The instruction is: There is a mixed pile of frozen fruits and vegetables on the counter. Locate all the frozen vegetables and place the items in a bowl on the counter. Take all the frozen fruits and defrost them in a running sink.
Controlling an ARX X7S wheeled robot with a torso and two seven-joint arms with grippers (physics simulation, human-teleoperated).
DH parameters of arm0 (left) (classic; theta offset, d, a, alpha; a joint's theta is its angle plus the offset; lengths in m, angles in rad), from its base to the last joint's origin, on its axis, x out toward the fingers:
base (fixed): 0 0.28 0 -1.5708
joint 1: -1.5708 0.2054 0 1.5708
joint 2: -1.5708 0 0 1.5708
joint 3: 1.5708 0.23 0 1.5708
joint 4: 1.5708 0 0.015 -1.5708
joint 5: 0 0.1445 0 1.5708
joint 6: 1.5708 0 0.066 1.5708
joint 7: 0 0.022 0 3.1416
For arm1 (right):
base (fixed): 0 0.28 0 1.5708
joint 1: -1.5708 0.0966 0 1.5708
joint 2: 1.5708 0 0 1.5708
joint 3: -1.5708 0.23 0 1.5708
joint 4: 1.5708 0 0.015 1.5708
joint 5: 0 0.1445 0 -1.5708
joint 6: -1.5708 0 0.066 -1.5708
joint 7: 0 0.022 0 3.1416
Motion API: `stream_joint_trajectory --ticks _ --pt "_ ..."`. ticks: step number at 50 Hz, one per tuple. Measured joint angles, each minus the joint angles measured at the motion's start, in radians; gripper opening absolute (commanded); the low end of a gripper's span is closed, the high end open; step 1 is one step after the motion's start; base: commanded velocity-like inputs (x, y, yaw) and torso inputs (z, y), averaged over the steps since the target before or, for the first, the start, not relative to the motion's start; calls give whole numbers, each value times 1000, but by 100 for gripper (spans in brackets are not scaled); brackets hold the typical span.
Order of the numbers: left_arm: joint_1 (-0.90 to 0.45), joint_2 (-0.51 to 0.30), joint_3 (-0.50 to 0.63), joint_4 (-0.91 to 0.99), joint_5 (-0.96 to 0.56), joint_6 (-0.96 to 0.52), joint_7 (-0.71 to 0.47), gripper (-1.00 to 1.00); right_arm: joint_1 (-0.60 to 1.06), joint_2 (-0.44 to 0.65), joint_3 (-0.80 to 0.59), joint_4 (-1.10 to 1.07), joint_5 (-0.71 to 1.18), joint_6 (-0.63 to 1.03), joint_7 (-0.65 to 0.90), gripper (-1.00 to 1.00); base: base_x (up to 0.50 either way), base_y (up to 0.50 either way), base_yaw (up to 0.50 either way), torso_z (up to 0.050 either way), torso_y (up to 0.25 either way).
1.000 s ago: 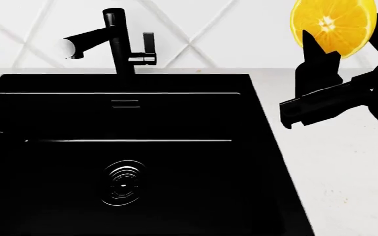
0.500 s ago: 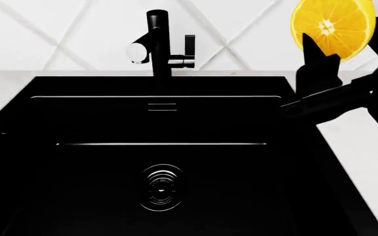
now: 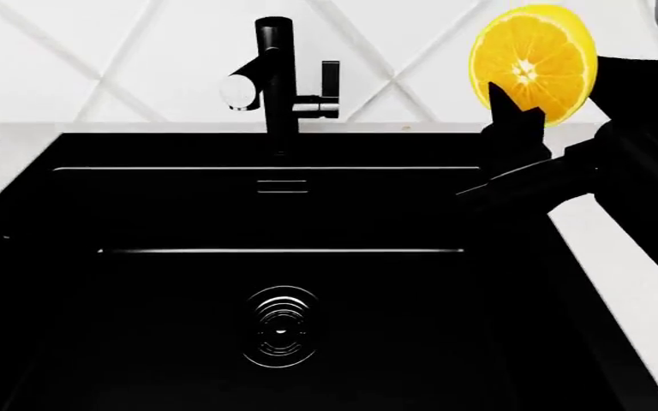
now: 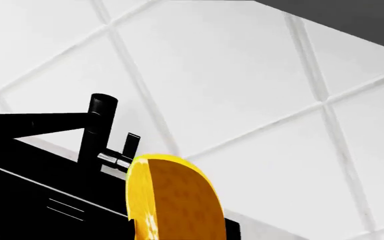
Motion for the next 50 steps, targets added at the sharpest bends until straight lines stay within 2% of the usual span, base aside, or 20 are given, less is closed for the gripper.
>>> stream_joint_trajectory --ticks 14,50 --pt "11 -3 -5 0 8 2 9 -100 -18 -48 -40 43 76 -17 -1 -100 0 0 0 0 1" --pt "60 -34 -13 17 48 28 56 -100 155 -253 -258 172 361 110 106 -100 0 0 0 0 0"
